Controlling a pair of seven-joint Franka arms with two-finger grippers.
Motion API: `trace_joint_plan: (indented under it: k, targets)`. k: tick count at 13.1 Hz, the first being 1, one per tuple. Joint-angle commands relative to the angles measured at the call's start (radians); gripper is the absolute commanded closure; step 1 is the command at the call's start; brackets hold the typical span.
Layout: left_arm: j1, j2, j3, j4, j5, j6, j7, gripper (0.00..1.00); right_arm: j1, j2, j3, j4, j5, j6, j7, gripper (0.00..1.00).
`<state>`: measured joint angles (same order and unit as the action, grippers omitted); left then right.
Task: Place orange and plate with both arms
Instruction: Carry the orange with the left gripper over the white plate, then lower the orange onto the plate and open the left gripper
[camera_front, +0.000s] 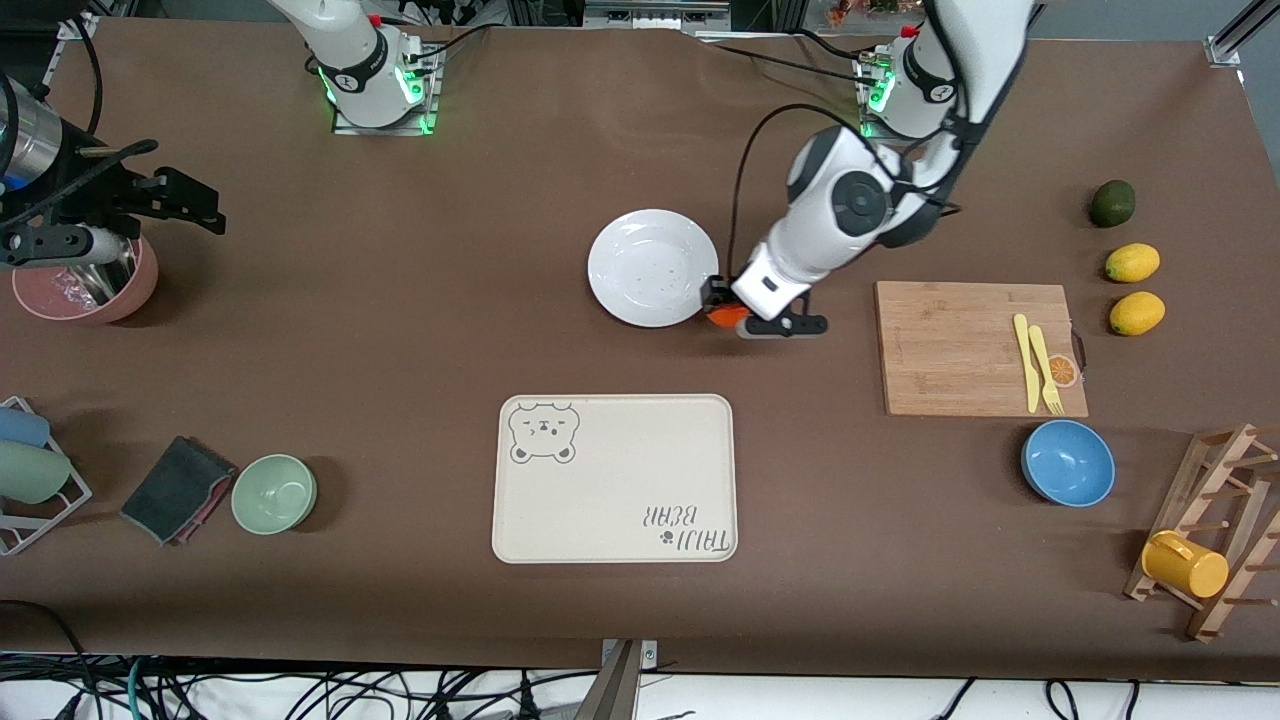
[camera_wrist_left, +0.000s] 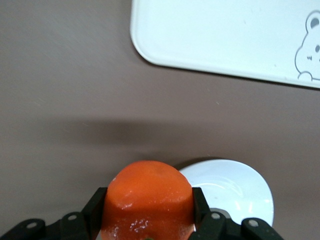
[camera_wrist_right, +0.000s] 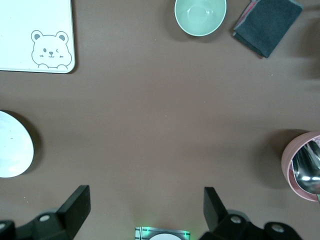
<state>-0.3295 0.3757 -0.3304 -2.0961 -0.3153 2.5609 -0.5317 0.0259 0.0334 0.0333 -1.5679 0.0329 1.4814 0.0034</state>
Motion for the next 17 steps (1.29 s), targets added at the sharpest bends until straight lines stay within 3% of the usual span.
trace_joint_plan:
  k: [1, 6, 13, 16, 17]
  targets:
    - [-0.095, 0.06, -0.002, 0.047, 0.004, 0.047, -0.128, 1.0, -0.006, 0.005, 0.002, 0.017, 0.013, -0.013, 0.009, 0.0]
    - [-0.146, 0.084, -0.007, 0.048, 0.048, 0.044, -0.221, 1.0, -0.004, 0.005, 0.002, 0.017, 0.013, -0.013, 0.009, 0.0]
    - [-0.174, 0.104, -0.056, 0.013, 0.047, 0.03, -0.333, 0.8, -0.004, 0.005, 0.002, 0.017, 0.013, -0.012, 0.01, 0.0]
    - [-0.181, 0.121, -0.058, 0.013, 0.047, 0.03, -0.346, 0.63, -0.004, 0.005, 0.002, 0.017, 0.013, -0.012, 0.009, 0.0]
    - [-0.181, 0.127, -0.058, 0.014, 0.047, 0.03, -0.344, 0.62, -0.004, 0.005, 0.002, 0.017, 0.013, -0.012, 0.01, 0.0]
